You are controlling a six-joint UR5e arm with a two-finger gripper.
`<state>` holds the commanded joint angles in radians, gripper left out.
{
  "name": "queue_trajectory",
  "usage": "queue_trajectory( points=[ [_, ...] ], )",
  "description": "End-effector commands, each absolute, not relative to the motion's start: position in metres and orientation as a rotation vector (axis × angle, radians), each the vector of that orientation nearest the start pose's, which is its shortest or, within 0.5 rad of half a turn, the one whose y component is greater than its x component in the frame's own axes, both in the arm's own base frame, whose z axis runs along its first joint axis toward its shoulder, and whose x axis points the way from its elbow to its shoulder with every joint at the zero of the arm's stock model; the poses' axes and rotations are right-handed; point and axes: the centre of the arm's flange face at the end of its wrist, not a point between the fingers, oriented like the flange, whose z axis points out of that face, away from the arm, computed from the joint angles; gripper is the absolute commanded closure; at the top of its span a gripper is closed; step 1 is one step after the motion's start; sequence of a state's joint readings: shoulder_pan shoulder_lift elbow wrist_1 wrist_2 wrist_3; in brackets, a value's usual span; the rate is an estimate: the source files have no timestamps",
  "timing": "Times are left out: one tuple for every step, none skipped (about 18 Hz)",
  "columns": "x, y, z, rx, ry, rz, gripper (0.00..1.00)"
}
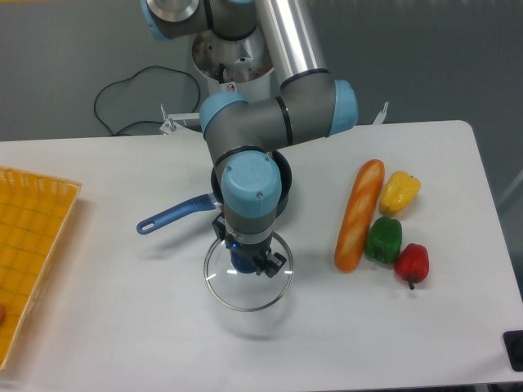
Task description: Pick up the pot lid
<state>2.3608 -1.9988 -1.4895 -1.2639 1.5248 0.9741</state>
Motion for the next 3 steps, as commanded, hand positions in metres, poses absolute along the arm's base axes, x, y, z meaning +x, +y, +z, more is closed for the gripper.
queue_trajectory(
  points=[
    [-0.3581,0.5483,0.3123,-3.125,0.287,-0.099,0.65],
    [-0.3584,0.5477,0.3133,-3.135,0.288,-0.102,0.65],
    [-0.3584,0.5473,0.3134,-3.140,0.288,-0.105,0.66]
  ],
)
